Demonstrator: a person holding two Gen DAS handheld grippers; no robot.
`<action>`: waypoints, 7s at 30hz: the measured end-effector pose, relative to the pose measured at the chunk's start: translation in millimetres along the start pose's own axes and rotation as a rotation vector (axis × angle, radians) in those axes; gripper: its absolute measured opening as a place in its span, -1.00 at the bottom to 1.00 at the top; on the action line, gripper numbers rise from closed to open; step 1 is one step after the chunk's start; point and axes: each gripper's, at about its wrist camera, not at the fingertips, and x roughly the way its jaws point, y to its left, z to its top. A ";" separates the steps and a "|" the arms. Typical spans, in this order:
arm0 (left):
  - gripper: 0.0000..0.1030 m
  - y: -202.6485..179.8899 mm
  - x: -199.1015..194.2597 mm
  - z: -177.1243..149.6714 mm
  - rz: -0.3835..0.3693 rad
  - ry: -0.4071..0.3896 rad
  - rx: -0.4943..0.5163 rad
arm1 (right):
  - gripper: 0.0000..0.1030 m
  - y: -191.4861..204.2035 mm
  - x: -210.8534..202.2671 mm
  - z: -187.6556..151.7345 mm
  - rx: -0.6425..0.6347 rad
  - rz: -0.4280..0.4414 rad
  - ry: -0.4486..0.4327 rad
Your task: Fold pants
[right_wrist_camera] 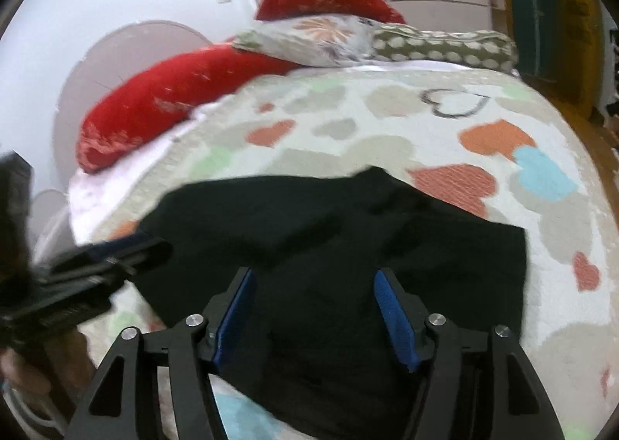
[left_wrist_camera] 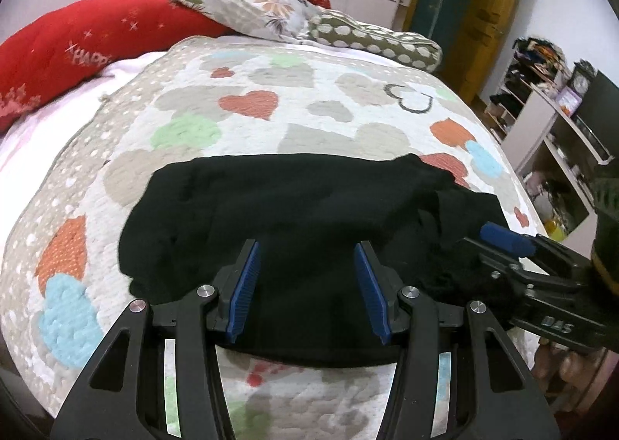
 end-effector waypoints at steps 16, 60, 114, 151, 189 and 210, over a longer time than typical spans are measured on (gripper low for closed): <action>0.21 37.7 -4.2 -7.3 0.054 0.000 -0.087 | 0.30 46.2 37.2 0.2 -0.069 0.058 0.077; 0.46 -22.0 26.6 -9.1 -0.058 0.063 0.002 | 0.14 -47.4 9.7 7.7 0.025 -0.155 0.024; 0.70 109.9 19.1 -39.3 -0.034 0.018 -0.460 | 0.44 125.9 208.9 99.1 -0.286 0.262 0.239; -0.55 -83.5 -10.5 -57.2 -0.215 -0.197 0.324 | 0.51 -73.9 2.7 9.0 0.491 0.412 -0.059; 0.27 -81.0 51.0 18.2 -0.140 -0.014 0.235 | -0.29 -106.7 -53.2 10.1 0.219 0.012 -0.095; 0.33 -102.5 78.4 27.9 -0.100 0.051 0.246 | -0.28 -105.7 -44.0 -8.6 0.186 -0.104 -0.035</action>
